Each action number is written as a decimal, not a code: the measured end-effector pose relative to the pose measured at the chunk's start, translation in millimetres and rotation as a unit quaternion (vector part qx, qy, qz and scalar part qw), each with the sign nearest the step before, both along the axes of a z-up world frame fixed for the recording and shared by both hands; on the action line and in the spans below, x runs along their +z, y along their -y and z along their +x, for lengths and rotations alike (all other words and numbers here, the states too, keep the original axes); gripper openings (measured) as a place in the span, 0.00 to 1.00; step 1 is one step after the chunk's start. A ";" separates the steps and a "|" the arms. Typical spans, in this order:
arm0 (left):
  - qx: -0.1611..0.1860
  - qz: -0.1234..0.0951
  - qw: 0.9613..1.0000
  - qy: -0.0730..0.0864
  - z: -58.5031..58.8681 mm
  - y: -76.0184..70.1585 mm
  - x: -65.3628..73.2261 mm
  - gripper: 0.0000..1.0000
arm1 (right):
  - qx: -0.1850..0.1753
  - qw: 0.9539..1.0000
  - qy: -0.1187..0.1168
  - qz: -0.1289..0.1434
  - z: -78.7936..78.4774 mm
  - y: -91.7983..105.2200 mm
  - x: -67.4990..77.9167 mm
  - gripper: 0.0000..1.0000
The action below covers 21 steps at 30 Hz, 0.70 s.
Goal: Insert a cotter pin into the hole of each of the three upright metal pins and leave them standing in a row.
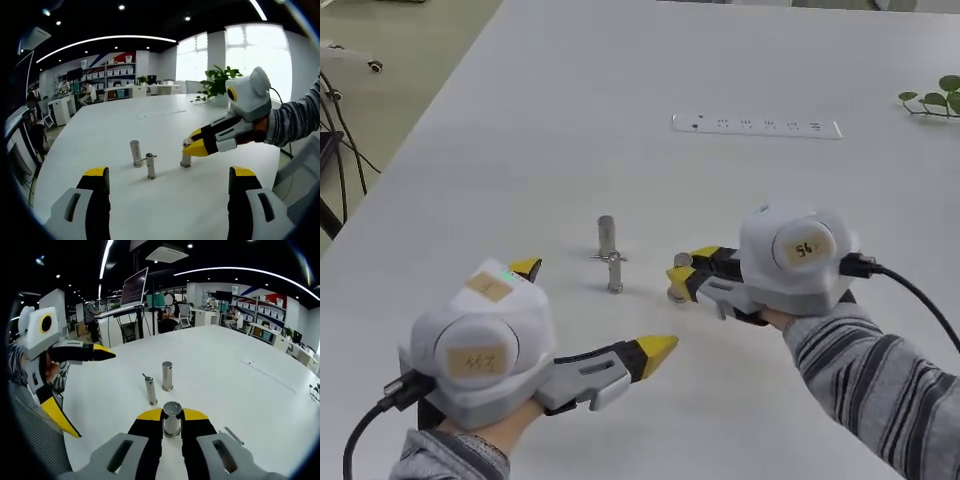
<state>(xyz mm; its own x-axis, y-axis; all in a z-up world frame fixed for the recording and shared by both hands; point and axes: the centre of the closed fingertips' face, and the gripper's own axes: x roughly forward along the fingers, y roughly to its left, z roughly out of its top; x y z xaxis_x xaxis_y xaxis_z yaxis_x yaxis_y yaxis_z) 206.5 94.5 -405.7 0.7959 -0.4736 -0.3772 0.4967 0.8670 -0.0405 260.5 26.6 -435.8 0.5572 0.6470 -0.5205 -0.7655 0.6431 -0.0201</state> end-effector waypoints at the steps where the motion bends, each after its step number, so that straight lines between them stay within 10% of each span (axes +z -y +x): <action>1: -0.001 0.000 1.000 0.001 -0.2 0.1 0.3 0.99 | -0.002 1.000 0.000 -0.001 -1.7 0.8 -0.4 0.08; 21: -0.008 0.004 1.000 -0.001 -5.7 3.5 -1.7 0.98 | -0.032 0.999 -0.009 -0.011 -22.3 12.1 -15.8 0.08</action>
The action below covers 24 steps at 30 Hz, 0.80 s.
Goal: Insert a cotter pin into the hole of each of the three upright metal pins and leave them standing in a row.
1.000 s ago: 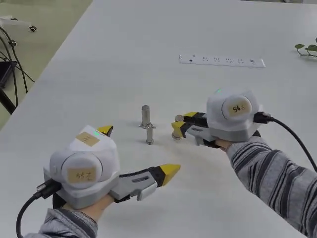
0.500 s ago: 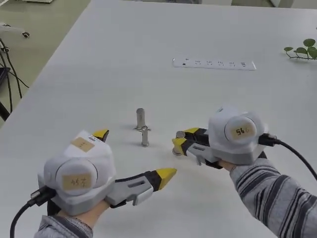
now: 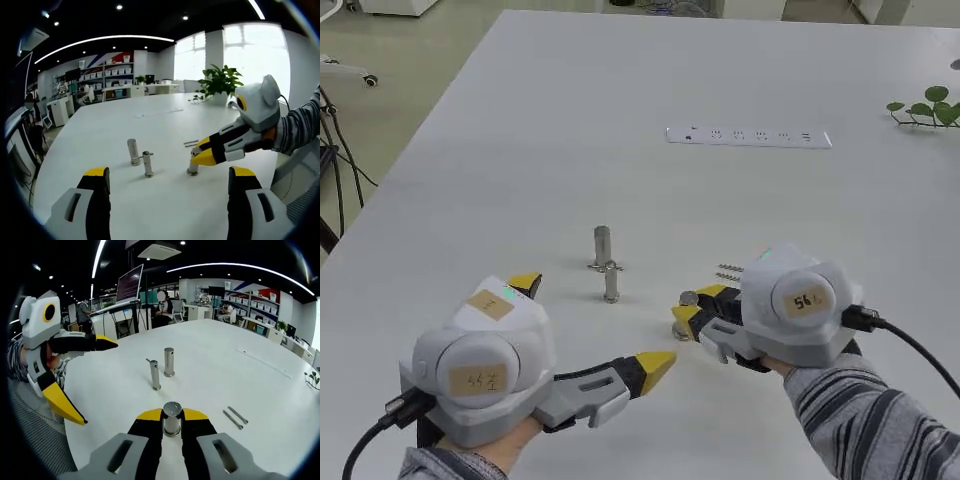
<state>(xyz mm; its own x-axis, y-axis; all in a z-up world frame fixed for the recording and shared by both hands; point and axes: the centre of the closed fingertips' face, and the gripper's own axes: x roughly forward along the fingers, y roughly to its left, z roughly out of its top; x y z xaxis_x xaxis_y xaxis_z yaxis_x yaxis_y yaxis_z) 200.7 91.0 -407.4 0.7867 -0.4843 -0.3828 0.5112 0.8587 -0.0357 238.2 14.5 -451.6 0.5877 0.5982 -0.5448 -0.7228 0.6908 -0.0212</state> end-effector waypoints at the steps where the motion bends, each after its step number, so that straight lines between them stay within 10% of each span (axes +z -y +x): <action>1: 0.000 0.000 1.000 0.000 -0.4 0.2 -0.1 0.98 | 0.003 1.000 0.006 -0.006 -0.7 -0.3 0.0 0.08; 24: -0.010 0.013 1.000 0.009 -2.6 7.9 -2.5 0.97 | -0.006 1.000 -0.028 0.005 -13.3 15.9 8.9 0.24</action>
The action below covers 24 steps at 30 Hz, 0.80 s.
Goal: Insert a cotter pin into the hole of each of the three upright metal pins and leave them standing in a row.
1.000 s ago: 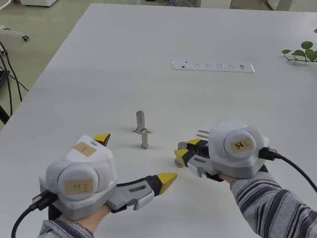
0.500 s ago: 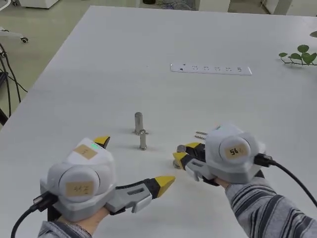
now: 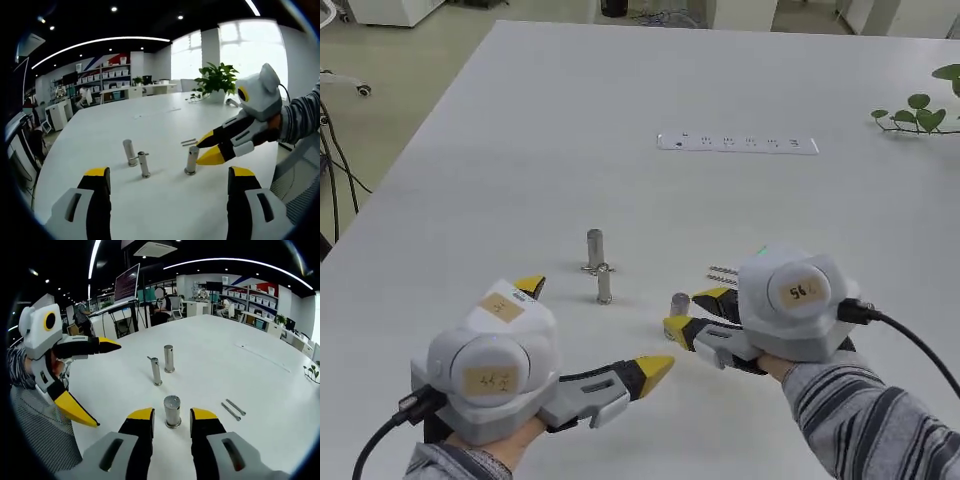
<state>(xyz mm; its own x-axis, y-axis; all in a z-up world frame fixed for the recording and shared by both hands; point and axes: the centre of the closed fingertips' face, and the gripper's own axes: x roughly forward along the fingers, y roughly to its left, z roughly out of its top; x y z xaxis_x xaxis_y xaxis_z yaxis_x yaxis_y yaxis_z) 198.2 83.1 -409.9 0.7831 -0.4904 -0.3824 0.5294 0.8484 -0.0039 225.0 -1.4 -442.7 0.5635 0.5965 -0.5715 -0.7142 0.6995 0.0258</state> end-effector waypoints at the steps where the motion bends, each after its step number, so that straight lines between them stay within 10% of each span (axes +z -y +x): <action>1: 0.002 -0.001 1.000 -0.001 -0.1 -0.4 -0.3 0.97 | 0.003 1.000 0.000 -0.002 -0.2 3.4 1.2 0.24; 11: 0.004 0.002 1.000 -0.005 -1.8 -1.1 -0.9 0.94 | 0.021 0.999 -0.011 -0.040 20.5 37.4 -1.2 0.24; 24: 0.008 -0.002 1.000 -0.018 -1.2 -2.1 -3.6 0.93 | 0.075 0.991 -0.087 -0.072 46.7 52.6 -20.4 0.22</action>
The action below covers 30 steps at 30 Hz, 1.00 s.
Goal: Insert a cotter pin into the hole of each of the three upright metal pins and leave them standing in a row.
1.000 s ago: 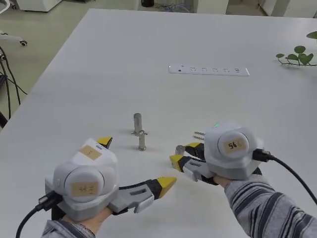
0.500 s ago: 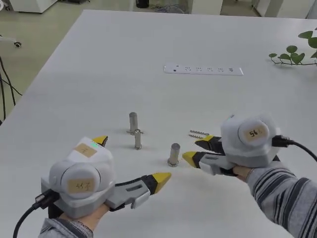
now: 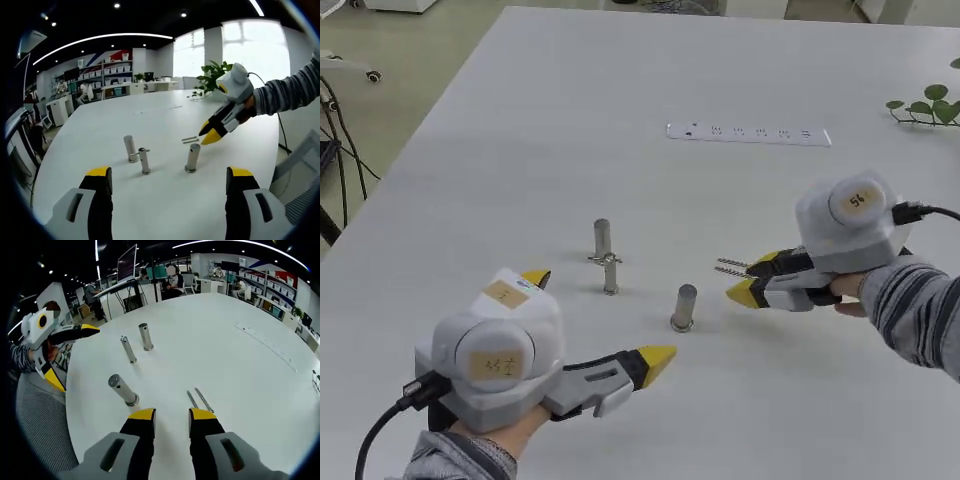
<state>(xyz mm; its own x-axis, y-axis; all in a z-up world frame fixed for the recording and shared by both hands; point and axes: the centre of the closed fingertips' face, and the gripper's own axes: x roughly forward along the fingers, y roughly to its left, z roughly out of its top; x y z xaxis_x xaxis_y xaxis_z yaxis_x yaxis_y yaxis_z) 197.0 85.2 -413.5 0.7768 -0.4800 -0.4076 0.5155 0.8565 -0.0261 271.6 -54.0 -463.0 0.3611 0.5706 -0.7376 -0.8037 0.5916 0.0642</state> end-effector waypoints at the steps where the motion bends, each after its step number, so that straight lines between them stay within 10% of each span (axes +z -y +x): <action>1: 0.000 -0.001 1.000 -0.002 0.0 0.2 0.0 0.93 | 0.011 1.000 0.001 -0.006 0.5 -0.1 -1.2 0.21; 23: -0.012 -0.004 1.000 -0.015 -1.5 4.2 2.2 0.92 | 0.065 0.992 -0.047 -0.096 21.5 11.7 -26.5 0.07; 30: -0.014 -0.006 1.000 -0.015 -2.0 5.1 3.1 0.92 | 0.102 0.986 -0.030 -0.129 23.8 13.6 -28.3 0.01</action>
<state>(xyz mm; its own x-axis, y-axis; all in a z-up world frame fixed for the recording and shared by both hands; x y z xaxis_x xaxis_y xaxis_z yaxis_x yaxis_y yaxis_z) 195.0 80.2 -410.4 0.7509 -0.5057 -0.4247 0.5374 0.8417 -0.0522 295.5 -67.6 -491.3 0.2086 0.4168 -0.8848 -0.9072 0.4204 -0.0158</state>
